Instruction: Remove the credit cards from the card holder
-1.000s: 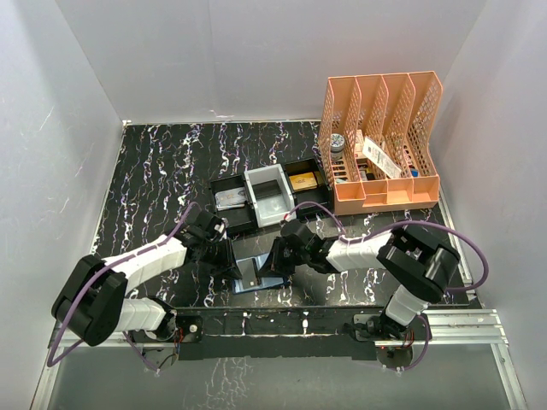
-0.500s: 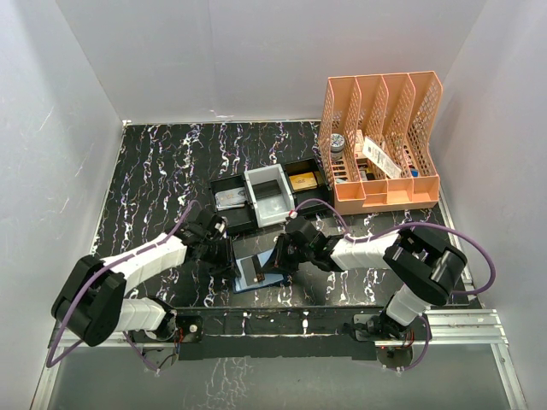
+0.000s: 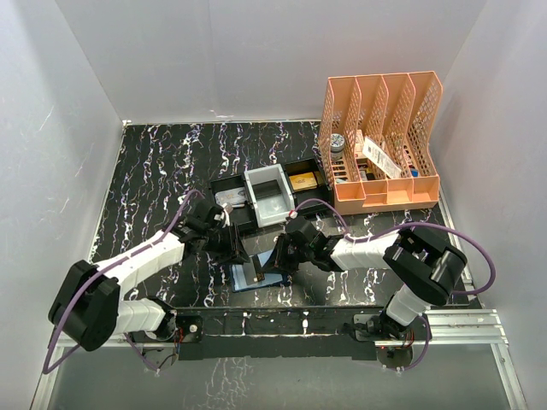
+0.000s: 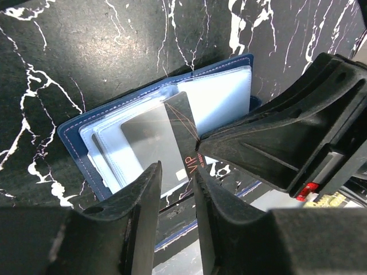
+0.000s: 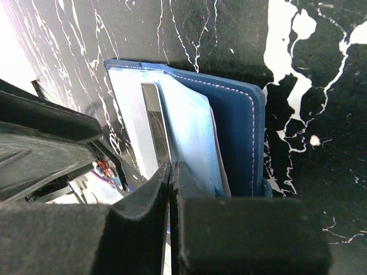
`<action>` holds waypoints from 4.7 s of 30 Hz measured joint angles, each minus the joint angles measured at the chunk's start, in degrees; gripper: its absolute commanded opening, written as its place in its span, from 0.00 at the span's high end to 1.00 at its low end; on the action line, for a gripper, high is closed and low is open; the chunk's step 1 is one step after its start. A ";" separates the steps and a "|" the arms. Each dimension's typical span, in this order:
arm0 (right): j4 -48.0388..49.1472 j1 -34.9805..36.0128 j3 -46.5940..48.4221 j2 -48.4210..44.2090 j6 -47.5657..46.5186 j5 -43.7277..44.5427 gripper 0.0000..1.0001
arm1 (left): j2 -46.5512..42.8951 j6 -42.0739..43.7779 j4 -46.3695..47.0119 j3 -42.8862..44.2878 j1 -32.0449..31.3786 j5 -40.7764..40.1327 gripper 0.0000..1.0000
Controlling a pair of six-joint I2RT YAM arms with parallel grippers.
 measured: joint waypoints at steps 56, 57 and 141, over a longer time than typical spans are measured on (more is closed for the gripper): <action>3.69 -4.83 -3.26 0.20 -2.16 -5.99 0.97 | 4.85 0.83 -2.84 -0.42 -1.51 -1.33 0.64; 3.69 -4.83 -3.26 0.20 -2.19 -5.99 0.97 | 4.83 0.72 -3.08 0.31 -1.51 -1.49 0.63; 7.19 -4.76 -11.26 -40.68 -67.10 17.94 1.00 | -6.49 5.75 -18.23 14.32 -6.08 -25.24 0.11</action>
